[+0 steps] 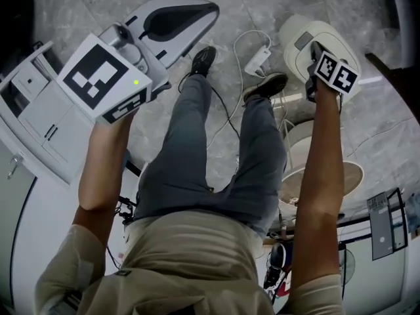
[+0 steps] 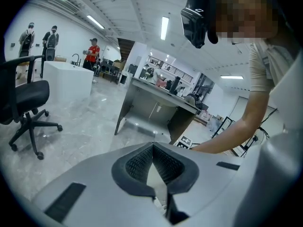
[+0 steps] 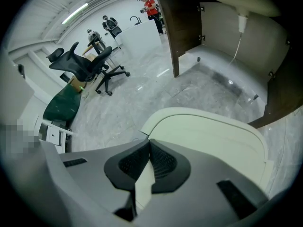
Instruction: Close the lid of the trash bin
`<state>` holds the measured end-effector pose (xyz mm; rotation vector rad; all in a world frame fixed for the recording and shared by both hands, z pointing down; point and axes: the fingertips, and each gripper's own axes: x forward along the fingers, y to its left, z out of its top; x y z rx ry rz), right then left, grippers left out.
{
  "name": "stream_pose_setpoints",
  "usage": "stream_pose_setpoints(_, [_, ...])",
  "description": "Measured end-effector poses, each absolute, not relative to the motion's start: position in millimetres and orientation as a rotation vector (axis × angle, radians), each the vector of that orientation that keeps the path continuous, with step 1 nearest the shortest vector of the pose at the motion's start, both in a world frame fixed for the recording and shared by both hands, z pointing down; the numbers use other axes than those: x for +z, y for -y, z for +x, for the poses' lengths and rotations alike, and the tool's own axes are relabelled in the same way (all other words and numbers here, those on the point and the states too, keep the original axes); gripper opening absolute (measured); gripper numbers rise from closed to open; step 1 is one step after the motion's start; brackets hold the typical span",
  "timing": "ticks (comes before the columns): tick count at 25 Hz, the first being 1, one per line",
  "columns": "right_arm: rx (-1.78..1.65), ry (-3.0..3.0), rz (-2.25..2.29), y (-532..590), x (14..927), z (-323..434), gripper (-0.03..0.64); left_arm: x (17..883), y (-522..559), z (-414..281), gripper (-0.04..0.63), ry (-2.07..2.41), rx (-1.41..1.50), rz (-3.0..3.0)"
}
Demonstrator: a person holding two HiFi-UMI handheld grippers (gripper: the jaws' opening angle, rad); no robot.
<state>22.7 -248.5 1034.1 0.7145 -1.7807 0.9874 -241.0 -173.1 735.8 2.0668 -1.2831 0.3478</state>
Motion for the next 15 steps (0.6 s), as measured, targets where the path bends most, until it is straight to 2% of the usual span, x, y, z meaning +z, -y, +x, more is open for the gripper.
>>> stream_pose_setpoints(7, [1.054,1.782,0.777,251,1014,25,0.026,713,175,-240,0.015,1.289,0.367,2.092])
stream_pose_setpoints(15, [1.004,1.880,0.809,281,932,24,0.026,654,181,-232,0.015,1.293,0.376,2.156])
